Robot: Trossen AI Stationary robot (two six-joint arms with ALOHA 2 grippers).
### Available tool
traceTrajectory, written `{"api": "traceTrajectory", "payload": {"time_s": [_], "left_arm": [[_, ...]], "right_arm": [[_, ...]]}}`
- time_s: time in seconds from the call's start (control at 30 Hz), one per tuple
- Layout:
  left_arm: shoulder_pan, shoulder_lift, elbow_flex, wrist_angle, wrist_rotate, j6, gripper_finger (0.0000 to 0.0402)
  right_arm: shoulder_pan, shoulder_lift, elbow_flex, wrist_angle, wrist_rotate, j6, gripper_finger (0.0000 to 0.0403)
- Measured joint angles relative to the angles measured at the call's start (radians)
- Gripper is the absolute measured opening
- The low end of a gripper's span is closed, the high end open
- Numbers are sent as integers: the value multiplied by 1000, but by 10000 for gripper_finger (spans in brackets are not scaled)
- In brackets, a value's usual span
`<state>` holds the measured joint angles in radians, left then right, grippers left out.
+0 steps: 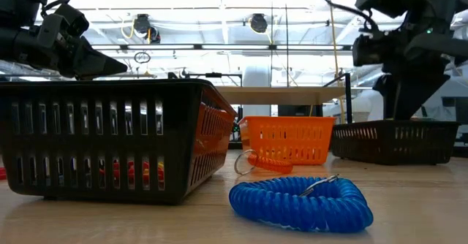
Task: Pick & Place Office Desk Supplies
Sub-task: Put the red rubber band into the bottom black bin
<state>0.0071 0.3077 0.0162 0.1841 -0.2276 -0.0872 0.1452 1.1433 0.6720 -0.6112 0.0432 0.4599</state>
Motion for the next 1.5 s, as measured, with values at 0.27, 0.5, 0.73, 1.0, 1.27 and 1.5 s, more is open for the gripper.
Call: {"api": "traceTrajectory", "payload": {"time_s": [0.27, 0.5, 0.73, 1.0, 1.27, 1.5], "left_arm": [[0, 0, 0, 0, 0, 0, 10], [0, 0, 0, 0, -1, 1, 10], [0, 0, 0, 0, -2, 3, 10], [0, 0, 0, 0, -2, 2, 10], [0, 0, 0, -3, -2, 0, 10], [0, 0, 0, -37, -3, -29, 10]], "right_arm": [[-1, -172, 1, 38, -15, -69, 235], [-12, -421, -70, 380, -46, -199, 140], [-38, -586, -161, 551, -48, -307, 12], [-55, -694, -325, 932, -49, -455, 4], [-52, -719, -521, 1190, -52, -474, 2], [-52, -739, -582, 1223, -50, -472, 1]]}}
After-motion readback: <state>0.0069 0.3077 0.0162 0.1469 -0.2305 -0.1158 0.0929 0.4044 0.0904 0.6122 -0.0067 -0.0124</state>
